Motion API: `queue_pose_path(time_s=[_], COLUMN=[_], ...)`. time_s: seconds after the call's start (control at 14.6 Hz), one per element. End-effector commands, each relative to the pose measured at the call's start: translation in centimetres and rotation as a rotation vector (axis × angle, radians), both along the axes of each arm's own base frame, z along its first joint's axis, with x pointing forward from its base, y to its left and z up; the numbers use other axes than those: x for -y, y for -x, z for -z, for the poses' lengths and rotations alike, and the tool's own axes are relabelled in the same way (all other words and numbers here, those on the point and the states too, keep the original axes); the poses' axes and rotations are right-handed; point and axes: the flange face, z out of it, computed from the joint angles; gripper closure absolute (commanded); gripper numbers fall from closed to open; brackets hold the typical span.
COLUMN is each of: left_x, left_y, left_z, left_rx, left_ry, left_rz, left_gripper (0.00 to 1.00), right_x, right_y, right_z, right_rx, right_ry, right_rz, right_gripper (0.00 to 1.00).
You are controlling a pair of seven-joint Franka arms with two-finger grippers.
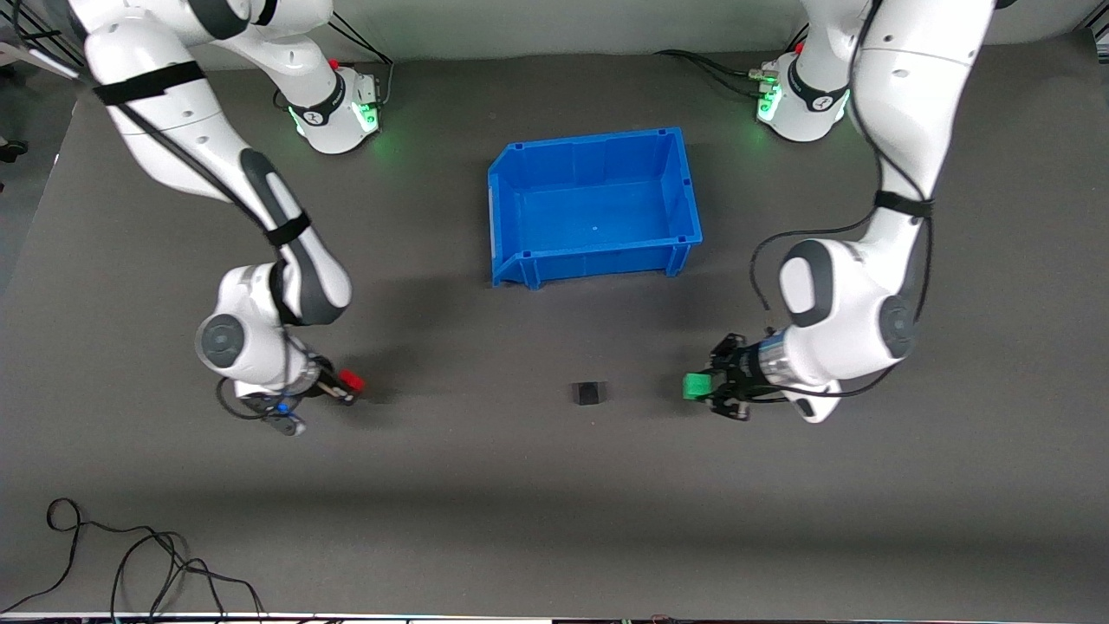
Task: Attach green and red cubes to black cube
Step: 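Carry the red and green cubes toward the black cube with both grippers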
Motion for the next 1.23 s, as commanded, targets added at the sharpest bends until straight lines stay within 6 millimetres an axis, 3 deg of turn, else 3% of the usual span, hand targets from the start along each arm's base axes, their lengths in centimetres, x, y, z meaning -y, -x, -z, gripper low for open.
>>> queue_pose_path(time_s=[0.0,0.14,0.34,0.68,1.03,1.16], left_x=[1.1,1.9,3.5,5.1,7.3,8.0], left_y=[-1.4,-1.5,-1.2,-0.9,0.2,0.4], left_z=[-0.2,0.1,2.0,4.1,6.7,7.8], left_rx=[0.006,0.001,-0.025,0.012,0.009,0.024], left_ry=[-0.017,-0.016,-0.026,-0.042,-0.057,-0.062], left_rz=[-0.017,-0.022,-0.025,-0.047,-0.072,-0.096], left_gripper=[0.89,0.89,0.89,0.89,0.89,0.89], right_x=[-6.6,-10.5,-15.3,-23.2,-26.8,-29.7], right_y=[-0.5,-1.3,-1.9,-1.7,-2.3,-0.6], right_z=[-1.2,-2.0,-2.3,-2.2,-2.4,-1.4], right_rx=[0.038,0.061,0.073,0.074,0.071,0.049], right_ry=[-0.018,-0.036,-0.066,-0.121,-0.172,-0.144], right_rz=[0.15,0.262,0.439,0.691,0.916,0.915], right_gripper=[1.0,1.0,1.0,1.0,1.0,1.0])
